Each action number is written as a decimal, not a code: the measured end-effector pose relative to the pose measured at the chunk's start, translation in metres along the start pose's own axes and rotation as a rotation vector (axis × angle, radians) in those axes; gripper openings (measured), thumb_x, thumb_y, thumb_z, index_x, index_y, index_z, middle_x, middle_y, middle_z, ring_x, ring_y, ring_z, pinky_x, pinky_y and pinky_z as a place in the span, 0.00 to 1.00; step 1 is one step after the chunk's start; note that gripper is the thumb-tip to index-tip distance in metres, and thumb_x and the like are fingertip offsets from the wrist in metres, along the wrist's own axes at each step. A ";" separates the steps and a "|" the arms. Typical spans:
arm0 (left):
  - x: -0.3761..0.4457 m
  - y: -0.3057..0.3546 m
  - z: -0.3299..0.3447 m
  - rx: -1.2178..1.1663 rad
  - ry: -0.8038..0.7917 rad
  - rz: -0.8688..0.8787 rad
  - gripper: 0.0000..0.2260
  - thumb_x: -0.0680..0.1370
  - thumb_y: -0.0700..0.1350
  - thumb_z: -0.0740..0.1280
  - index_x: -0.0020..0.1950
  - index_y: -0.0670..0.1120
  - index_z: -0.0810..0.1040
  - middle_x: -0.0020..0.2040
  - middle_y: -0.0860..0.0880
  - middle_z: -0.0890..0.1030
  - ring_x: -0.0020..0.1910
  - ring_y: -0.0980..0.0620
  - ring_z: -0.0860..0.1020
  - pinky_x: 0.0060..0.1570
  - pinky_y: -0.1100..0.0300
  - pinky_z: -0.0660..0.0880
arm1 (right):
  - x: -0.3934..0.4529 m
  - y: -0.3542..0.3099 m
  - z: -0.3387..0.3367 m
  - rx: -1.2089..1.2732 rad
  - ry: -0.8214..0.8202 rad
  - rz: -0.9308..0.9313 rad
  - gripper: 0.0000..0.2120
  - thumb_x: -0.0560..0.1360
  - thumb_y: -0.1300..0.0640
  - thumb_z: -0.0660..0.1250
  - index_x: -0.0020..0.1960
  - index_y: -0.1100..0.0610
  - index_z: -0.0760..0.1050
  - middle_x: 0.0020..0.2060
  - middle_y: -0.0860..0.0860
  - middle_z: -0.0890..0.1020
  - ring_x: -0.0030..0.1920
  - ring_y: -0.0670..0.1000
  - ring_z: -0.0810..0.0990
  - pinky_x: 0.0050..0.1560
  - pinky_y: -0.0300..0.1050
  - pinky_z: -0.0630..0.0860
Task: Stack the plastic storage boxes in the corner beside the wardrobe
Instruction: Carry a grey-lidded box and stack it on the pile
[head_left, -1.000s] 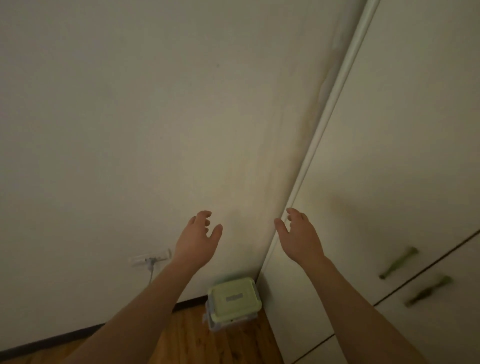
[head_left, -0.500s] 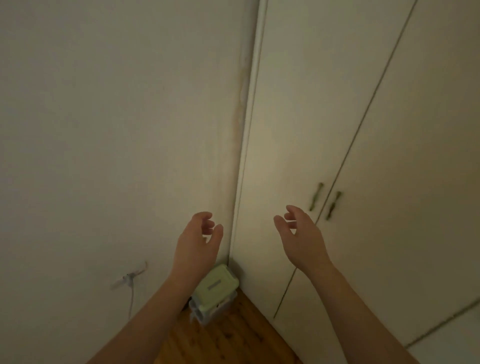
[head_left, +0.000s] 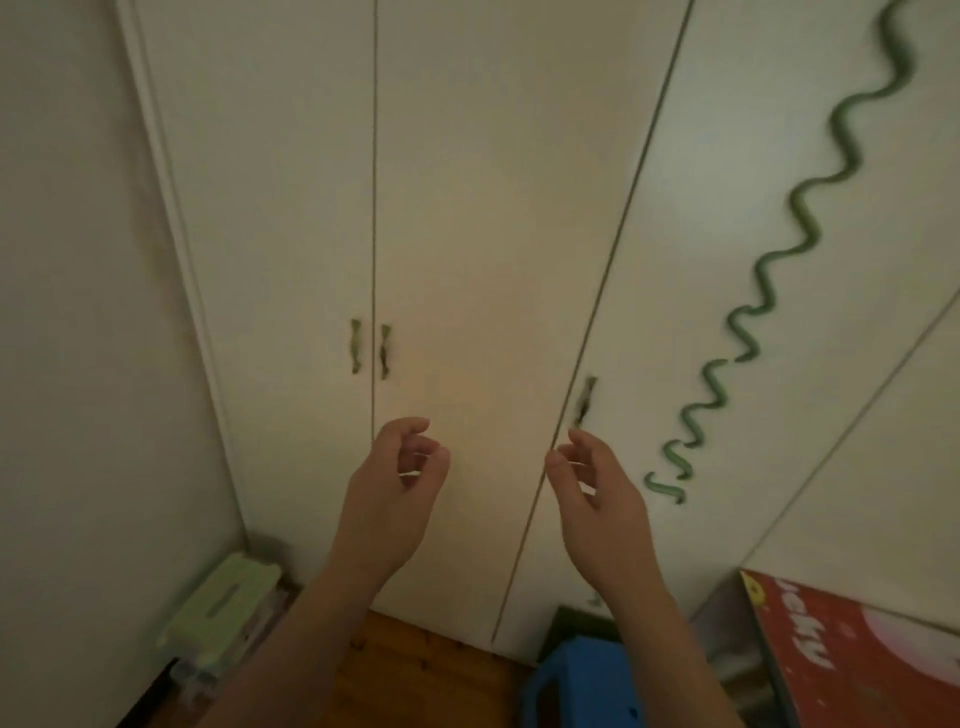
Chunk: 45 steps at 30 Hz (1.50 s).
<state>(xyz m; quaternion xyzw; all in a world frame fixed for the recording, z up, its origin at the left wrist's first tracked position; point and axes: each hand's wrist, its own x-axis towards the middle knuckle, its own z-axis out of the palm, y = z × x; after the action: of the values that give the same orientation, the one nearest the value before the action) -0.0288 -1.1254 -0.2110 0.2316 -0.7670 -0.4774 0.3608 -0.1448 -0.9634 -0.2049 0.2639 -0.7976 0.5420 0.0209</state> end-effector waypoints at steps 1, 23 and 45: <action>-0.012 0.014 0.018 -0.021 -0.054 0.011 0.13 0.79 0.48 0.67 0.63 0.54 0.71 0.50 0.59 0.79 0.49 0.66 0.77 0.45 0.75 0.72 | -0.013 0.005 -0.027 -0.005 0.042 0.013 0.21 0.79 0.44 0.63 0.70 0.47 0.69 0.55 0.38 0.77 0.54 0.34 0.75 0.43 0.26 0.71; -0.379 0.203 0.302 -0.320 -0.849 0.058 0.12 0.79 0.52 0.66 0.62 0.57 0.73 0.53 0.62 0.79 0.52 0.71 0.76 0.51 0.70 0.72 | -0.367 0.101 -0.425 -0.186 0.676 0.440 0.27 0.76 0.37 0.61 0.72 0.45 0.66 0.57 0.37 0.77 0.55 0.36 0.77 0.45 0.33 0.75; -0.479 0.318 0.631 -0.384 -1.323 0.105 0.15 0.79 0.54 0.67 0.65 0.58 0.71 0.54 0.62 0.79 0.53 0.67 0.76 0.52 0.66 0.73 | -0.386 0.244 -0.686 -0.304 1.063 0.751 0.24 0.78 0.42 0.63 0.72 0.45 0.67 0.55 0.38 0.76 0.53 0.37 0.75 0.45 0.32 0.71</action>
<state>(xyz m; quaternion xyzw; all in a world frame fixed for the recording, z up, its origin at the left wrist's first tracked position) -0.2177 -0.2947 -0.2629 -0.2138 -0.7381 -0.6275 -0.1256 -0.0946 -0.1419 -0.2543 -0.3406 -0.7840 0.4504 0.2578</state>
